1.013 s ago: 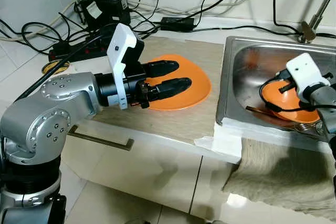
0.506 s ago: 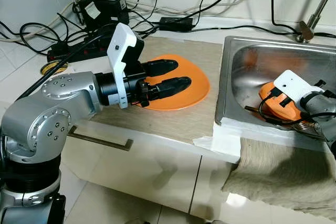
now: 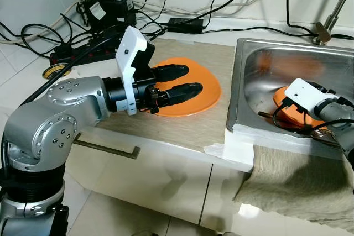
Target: Kitchen organization
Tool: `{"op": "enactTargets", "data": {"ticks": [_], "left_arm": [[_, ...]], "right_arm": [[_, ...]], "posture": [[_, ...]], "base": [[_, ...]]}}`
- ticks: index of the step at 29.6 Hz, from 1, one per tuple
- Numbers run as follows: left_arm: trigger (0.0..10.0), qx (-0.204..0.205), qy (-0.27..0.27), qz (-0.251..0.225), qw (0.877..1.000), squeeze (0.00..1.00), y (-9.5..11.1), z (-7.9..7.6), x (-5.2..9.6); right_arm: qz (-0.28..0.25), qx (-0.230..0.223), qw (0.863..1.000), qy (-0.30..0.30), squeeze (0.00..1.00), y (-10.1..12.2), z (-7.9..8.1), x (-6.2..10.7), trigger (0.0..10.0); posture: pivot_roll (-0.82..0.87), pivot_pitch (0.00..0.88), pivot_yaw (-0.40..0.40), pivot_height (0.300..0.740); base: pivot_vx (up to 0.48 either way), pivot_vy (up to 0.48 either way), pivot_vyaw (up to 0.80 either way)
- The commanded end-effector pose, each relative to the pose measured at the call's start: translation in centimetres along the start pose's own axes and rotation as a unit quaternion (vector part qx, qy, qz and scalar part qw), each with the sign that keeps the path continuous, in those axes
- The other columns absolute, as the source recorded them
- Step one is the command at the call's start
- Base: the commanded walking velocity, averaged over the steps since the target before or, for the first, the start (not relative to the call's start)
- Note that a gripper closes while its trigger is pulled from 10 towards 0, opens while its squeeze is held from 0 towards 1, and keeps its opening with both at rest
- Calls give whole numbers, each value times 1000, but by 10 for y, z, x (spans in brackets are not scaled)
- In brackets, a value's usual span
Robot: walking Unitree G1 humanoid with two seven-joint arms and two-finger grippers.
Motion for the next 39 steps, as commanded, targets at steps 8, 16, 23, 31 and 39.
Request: {"op": "enactTargets", "data": {"ticks": [8,16,23,31,39], "left_arm": [[10000,-12,2,2,1000,0,2,1,0],[10000,-15,6,1,1000,0,3,4,-2],[10000,-19,9,0,1000,0,3,7,-3],[10000,-23,22,-5,999,0,3,14,-6],[10000,-20,70,-31,997,0,7,34,-9]], "right_arm": [[-2,49,998,27,1000,0,8,0,10000],[-23,11,1000,4,1000,13,-7,-4,10000],[-41,-4,998,-38,1000,25,-30,-5,10000],[-95,-256,955,-119,1000,45,-74,-5,10000],[-181,-452,861,-146,0,70,-105,2,10000]], "posture": [[-46,0,69,740],[-51,0,67,740],[-55,0,64,740],[-58,0,64,740],[-58,0,65,740]], "base": [[0,0,0],[0,0,0],[0,0,0],[0,0,0],[0,0,0]]}}
Point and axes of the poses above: a point about 5 cm out from each wrist's last joint towards the gripper, its own x axis pointing back from the gripper into the wrist, its own y axis along the axis of the wrist's last joint, z = x × y, the point moved 4 cm from there along -x, pointing out of the wrist towards the gripper, and after that the axes turned 15 degrees about x, right-handed, at the moved point
